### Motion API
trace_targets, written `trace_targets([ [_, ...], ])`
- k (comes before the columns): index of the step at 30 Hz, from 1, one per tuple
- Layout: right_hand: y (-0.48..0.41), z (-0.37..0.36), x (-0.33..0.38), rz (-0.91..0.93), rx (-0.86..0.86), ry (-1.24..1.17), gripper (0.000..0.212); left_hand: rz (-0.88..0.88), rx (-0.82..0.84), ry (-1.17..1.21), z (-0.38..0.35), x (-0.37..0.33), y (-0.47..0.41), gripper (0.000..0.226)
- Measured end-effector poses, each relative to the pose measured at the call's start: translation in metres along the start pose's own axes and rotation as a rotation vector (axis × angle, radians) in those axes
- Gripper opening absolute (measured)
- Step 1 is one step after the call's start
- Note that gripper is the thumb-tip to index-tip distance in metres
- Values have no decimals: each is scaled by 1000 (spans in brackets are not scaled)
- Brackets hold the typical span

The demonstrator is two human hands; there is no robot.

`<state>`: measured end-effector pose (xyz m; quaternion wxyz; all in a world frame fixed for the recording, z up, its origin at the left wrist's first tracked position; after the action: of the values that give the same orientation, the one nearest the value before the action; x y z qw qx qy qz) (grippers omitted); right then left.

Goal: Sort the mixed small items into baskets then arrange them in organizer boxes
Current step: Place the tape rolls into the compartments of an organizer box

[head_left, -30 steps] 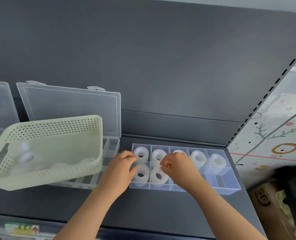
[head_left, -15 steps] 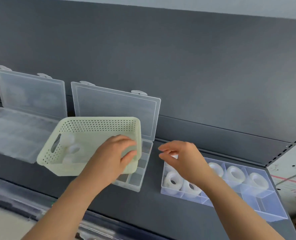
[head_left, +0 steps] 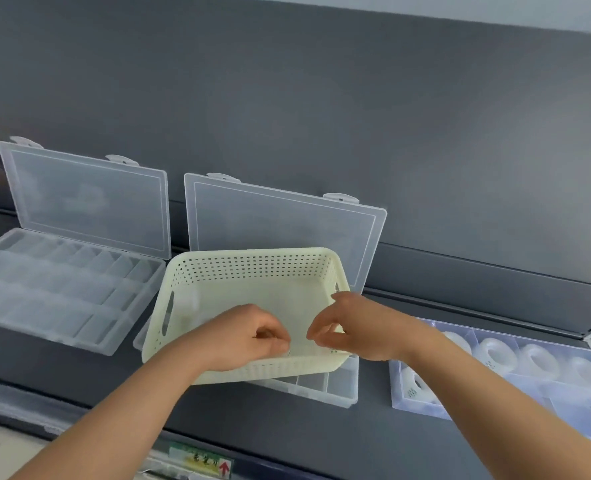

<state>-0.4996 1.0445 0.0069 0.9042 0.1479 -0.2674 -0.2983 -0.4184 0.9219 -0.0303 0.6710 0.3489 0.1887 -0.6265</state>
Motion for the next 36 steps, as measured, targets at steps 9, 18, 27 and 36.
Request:
trace_targets([
  [9, -4, -2, 2, -106, -22, -70, 23, -96, -172, 214, 24, 15, 18, 17],
  [18, 63, 39, -29, -101, -413, -599, 17, -221, -427, 416, 37, -31, 22, 24],
  [27, 171, 42, -170, -350, -708, -721, 17, -340, -250, 476, -50, -151, -44, 23],
  [36, 224, 25, -281, -449, -800, -778, 19, -330, -103, 192, -166, -213, -132, 21],
])
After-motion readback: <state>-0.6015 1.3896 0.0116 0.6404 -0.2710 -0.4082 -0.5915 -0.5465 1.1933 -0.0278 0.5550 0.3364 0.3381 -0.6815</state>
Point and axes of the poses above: each hand's wrist, its own y-axis away from the middle knuckle, its own z-axis out of the back of the hand, x = y × z, the point moved 7 cm from there along -y, towards the middle knuckle, and after that the axes turned 9 degrees about -z, right-handed, at the moved point
